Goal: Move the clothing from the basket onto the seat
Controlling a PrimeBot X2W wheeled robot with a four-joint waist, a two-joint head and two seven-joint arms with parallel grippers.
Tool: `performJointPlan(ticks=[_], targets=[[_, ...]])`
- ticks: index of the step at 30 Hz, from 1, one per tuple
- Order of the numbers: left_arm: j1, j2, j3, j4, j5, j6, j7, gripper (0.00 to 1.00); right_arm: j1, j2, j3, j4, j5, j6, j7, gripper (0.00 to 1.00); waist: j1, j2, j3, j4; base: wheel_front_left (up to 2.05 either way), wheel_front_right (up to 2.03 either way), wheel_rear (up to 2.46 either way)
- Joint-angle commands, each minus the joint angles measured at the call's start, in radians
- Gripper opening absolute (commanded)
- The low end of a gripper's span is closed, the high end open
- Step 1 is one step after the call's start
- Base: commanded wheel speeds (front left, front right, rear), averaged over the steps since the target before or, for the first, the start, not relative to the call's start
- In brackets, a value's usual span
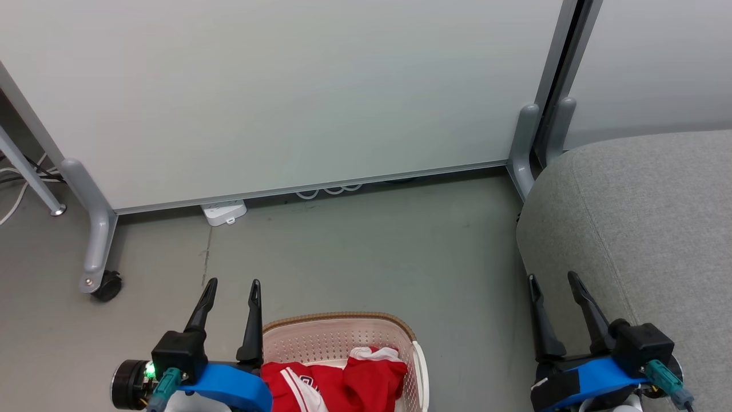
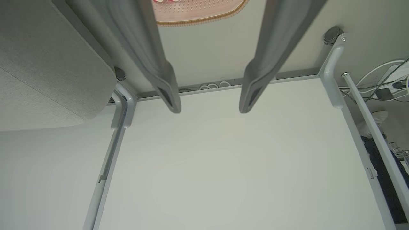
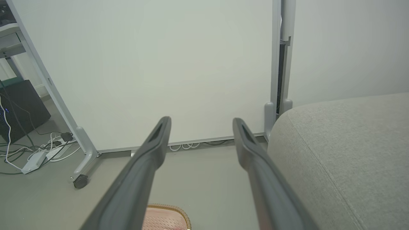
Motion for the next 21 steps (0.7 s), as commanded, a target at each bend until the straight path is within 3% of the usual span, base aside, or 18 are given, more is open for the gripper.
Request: performJointPlan(ticks=[1,21], targets=[[-0.01,0.006,-0.006,0.003,0.024,0.003,-0.01,1.0,-0.011,-0.004,0.005,0.002,-0.024,0.0,-0.01,1.0,0.0,0.0,0.0,0.0,0.0,0.0,0.0],[-0.012,0.006,-0.011,0.023,0.042,0.005,-0.018,1.0,-0.013,-0.004,0.009,0.019,-0.047,0.0,-0.019,1.0,0.0,0.0,0.001,0.004,0.0,0.0,0.0]])
